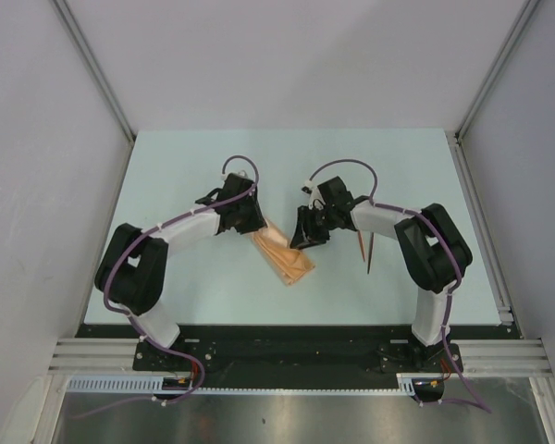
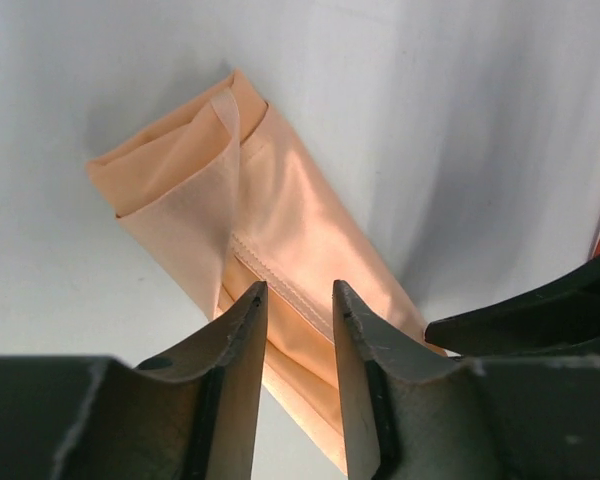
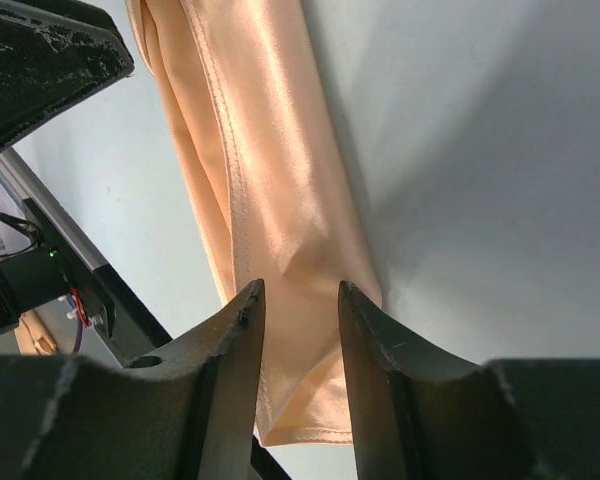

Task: Fold the napkin into a case and place the utensils inside
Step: Smooth out the smaller rectangle-folded napkin at the center of the board.

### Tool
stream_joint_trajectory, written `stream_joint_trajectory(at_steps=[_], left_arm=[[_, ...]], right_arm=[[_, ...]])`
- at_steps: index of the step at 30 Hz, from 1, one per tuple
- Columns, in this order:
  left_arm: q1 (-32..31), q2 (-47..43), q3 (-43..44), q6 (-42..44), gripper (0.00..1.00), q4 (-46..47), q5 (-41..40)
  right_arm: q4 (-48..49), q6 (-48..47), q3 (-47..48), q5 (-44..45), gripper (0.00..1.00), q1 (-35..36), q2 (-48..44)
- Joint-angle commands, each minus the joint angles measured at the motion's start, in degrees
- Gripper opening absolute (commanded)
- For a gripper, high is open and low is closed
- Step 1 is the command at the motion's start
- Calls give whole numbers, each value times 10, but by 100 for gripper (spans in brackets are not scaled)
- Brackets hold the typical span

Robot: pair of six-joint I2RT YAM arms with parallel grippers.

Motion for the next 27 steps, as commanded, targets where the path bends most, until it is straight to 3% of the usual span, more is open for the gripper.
stream_joint_trajectory(at_steps=[1,11,20,27], left_arm=[[-5,-18,-11,12,34,10,20],[-4,-10,5,19,32,5,20],[-3,49,32,21,28,0,58],[4,-14,2,16,36,30,50]], right_arm=[[22,7,-9,-3,39,11,-26],[43,24,-27,5,30,51,-11],[64,21,-71,13,26,51,-1],[51,6,-67,25,26,58,-17]])
